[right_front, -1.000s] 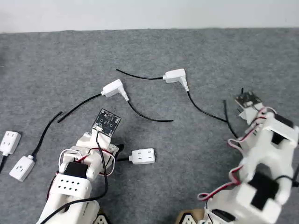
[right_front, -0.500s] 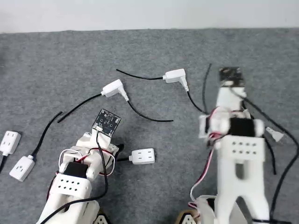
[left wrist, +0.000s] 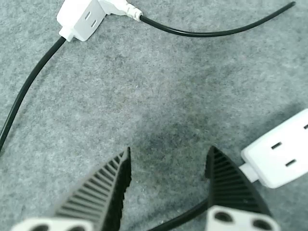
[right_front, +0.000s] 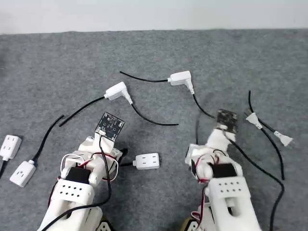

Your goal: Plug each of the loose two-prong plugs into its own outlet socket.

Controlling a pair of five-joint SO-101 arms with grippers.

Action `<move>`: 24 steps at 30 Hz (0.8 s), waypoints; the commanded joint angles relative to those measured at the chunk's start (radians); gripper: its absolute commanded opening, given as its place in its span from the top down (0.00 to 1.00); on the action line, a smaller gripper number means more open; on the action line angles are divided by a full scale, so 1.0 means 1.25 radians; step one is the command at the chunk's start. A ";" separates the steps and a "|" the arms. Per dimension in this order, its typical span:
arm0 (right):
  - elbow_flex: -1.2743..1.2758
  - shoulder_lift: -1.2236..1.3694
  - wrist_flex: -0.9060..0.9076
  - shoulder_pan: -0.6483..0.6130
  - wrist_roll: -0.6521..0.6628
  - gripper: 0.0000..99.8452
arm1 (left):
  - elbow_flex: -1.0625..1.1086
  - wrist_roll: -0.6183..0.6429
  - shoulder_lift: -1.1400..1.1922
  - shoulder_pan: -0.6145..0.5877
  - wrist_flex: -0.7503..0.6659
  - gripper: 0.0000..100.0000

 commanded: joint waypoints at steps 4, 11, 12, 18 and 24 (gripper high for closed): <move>0.037 -0.121 -0.047 0.015 -0.064 0.99 | -0.006 0.004 -0.011 0.004 -0.018 0.76; 0.125 -0.223 -0.047 -0.002 0.145 0.82 | -0.006 0.004 -0.011 0.004 -0.018 0.76; 0.141 -0.241 -0.047 -0.001 0.160 0.77 | -0.006 0.004 -0.011 0.004 -0.018 0.76; 0.201 -0.376 0.061 0.001 0.264 0.61 | -0.006 0.004 -0.011 0.004 -0.018 0.76; 0.056 -0.544 0.293 0.077 0.439 0.70 | -0.006 0.004 -0.011 0.004 -0.018 0.76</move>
